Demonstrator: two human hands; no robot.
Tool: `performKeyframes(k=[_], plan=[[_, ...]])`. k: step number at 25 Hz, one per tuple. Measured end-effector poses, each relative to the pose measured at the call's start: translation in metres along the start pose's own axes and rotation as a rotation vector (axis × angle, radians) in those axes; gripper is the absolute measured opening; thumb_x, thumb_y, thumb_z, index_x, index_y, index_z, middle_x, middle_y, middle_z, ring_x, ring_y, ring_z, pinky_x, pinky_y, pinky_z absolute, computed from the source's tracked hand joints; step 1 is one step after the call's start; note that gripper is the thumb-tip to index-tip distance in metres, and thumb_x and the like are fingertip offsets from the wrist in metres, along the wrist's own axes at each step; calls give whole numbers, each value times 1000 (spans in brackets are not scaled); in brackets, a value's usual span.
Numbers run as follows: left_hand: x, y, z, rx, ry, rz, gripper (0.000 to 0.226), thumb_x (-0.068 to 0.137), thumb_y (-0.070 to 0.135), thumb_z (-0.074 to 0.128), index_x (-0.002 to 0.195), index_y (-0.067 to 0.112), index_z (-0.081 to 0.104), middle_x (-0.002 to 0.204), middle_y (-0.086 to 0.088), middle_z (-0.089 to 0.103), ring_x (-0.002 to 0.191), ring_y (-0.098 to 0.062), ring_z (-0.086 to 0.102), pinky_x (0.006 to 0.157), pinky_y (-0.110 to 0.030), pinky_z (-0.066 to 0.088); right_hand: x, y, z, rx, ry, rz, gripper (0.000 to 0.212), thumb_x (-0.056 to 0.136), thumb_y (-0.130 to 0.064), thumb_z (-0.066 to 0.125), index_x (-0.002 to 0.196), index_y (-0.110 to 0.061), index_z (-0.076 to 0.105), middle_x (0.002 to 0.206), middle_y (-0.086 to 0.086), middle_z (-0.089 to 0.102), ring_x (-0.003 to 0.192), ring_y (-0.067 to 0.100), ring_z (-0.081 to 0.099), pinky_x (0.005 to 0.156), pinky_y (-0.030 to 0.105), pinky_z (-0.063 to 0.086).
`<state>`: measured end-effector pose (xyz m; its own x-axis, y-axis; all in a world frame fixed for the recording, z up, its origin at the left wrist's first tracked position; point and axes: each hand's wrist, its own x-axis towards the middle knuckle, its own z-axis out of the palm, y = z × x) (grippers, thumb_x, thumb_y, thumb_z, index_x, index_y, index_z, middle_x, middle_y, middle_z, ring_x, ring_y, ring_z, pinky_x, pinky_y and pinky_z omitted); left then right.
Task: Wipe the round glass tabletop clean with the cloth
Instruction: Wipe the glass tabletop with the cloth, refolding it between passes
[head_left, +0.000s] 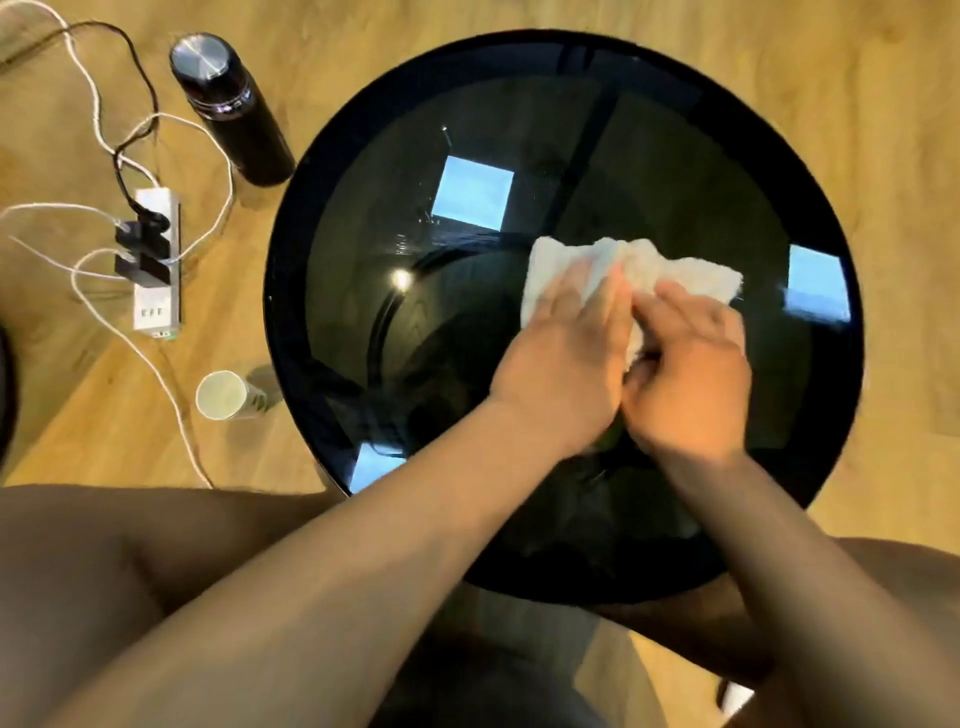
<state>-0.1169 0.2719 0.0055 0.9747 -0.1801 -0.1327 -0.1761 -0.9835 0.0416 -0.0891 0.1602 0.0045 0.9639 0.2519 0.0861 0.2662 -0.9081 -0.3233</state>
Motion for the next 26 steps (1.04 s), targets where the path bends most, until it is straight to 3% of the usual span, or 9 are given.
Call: performKeyframes(k=[5,8,10,12,17,20,23,24,26], plan=[[-112,-156,5,205,-83,-161,73,83,25,35,143,-16,28,151,-37,28,146,-48,18,120,-56,6,1,-171,53,97,-205,-408,38,86,-18,54,123,-14,61,143,8,49,130,31,35,110,41,28],[-107,-156,-3,140,-205,-345,78,81,26,25,150,-7,15,159,-30,16,149,-43,10,122,-52,3,23,-166,55,20,-287,-531,40,92,-27,48,131,-23,56,149,-2,42,137,23,29,115,43,19],[-74,-120,-11,81,-181,-414,75,88,17,33,153,0,-1,162,-23,-5,149,-43,-7,121,-50,-2,31,-115,41,-43,-230,-492,43,88,-25,53,131,-28,57,146,-5,46,133,21,37,113,46,22],[-25,-72,-17,35,-167,-312,73,93,14,34,152,4,-8,162,-16,-15,147,-43,-14,120,-51,-7,37,-52,21,-75,-141,-360,44,81,-22,58,125,-28,62,137,-2,57,124,27,48,107,49,30],[77,32,-12,-121,-144,70,69,97,16,32,155,13,-4,165,-6,-12,147,-42,-19,121,-51,-8,34,86,-38,-186,-91,42,57,75,-26,42,130,-23,60,138,8,56,125,38,47,107,56,34],[68,17,-12,-72,-77,122,63,100,19,31,155,10,1,165,-9,-6,150,-34,-13,122,-45,-7,36,61,-25,-114,-11,106,54,76,-17,44,126,-11,64,134,19,58,122,43,47,104,42,36],[21,-47,2,121,8,85,71,95,30,42,153,4,10,164,-14,5,152,-28,-4,122,-48,-5,38,-25,12,90,27,7,37,80,-10,53,113,-9,69,122,20,64,116,25,48,102,12,30],[-2,-76,5,140,18,7,75,92,33,43,154,5,10,165,-13,5,152,-28,-3,122,-48,-3,37,-56,26,116,3,-64,37,79,-11,55,113,-10,68,122,18,64,115,25,48,104,15,30],[-51,-132,-3,81,1,-214,77,89,32,50,154,9,16,165,-8,11,152,-30,4,122,-48,-2,37,-121,47,73,-104,-263,45,80,-17,56,124,-12,62,135,14,57,123,33,45,110,36,32]])
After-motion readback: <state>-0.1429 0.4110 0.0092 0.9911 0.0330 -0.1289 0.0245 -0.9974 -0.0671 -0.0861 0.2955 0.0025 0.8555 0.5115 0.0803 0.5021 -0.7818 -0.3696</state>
